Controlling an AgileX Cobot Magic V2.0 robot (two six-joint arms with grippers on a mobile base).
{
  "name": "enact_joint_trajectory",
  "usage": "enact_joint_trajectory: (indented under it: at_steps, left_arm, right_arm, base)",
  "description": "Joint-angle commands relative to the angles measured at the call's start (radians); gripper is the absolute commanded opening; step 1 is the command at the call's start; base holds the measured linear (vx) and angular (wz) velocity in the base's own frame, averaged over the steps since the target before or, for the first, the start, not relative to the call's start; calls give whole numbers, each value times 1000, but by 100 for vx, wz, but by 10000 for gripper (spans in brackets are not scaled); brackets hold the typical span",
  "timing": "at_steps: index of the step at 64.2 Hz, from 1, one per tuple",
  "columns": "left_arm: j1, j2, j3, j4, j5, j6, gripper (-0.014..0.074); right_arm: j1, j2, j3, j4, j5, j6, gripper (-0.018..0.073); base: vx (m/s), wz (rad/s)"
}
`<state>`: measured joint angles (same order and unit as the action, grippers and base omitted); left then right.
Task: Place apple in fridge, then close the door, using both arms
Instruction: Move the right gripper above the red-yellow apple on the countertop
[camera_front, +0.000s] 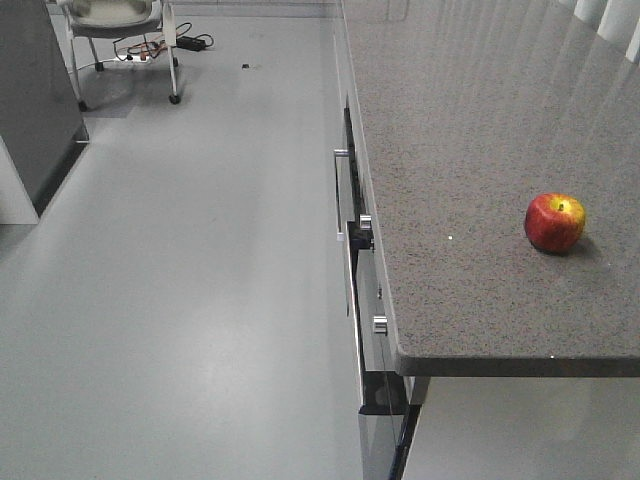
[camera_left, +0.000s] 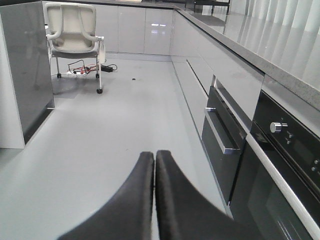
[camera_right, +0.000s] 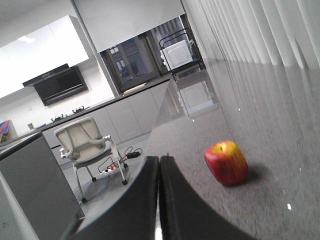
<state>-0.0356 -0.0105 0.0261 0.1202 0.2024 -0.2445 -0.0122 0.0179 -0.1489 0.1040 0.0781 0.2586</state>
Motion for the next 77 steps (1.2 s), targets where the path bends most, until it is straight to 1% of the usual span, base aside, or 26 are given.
enact_joint_trajectory:
  at_steps: [1, 6, 14, 18, 21, 26, 34, 37, 39, 52, 58, 77]
  left_arm:
    - [4, -16, 21, 0, -67, -5, -6]
    - [4, -16, 21, 0, -67, -5, -6]
    - [4, -16, 21, 0, -67, -5, -6]
    - [4, -16, 21, 0, -67, -5, -6]
    - [4, -16, 21, 0, -67, -5, -6]
    - [4, -16, 21, 0, -67, -5, -6]
    - [4, -16, 21, 0, -67, -5, -6]
    - [4, -16, 21, 0, -67, -5, -6]
    - [4, -16, 21, 0, -67, -5, -6]
    - [4, -16, 21, 0, -67, -5, -6]
    - [4, -16, 21, 0, -67, -5, -6]
    - [4, -16, 21, 0, -67, -5, -6]
  right_arm:
    - [-7, 84, -175, -43, 67, -37, -3]
    - [-7, 182, -316, -89, 169, -60, -3]
    - [-7, 364, -522, -169, 314, -150, 13]
    - [-7, 453, -614, -192, 373, -198, 48]
    - [-7, 509, -670, -194, 403, -221, 97]
    - [-7, 593, -748, -191, 433, -252, 236]
    - [-7, 689, -798, -197, 407, -259, 578]
    - [-7, 710, -798, -204, 389, -259, 684]
    - [-7, 724, -798, -203, 393, -259, 730]
    - [-7, 800, -807, -201, 399, -259, 708]
    - [-7, 856, -851, -201, 446, -259, 683]
    - [-7, 1158, -1149, -201, 633, -269, 594]
  base:
    - [0, 0]
    - [0, 0]
    - [0, 0]
    - [0, 0]
    - [0, 0]
    - [0, 0]
    - [0, 0]
    - [0, 0]
    - [0, 0]
    - [0, 0]
    - [0, 0]
    - [0, 0]
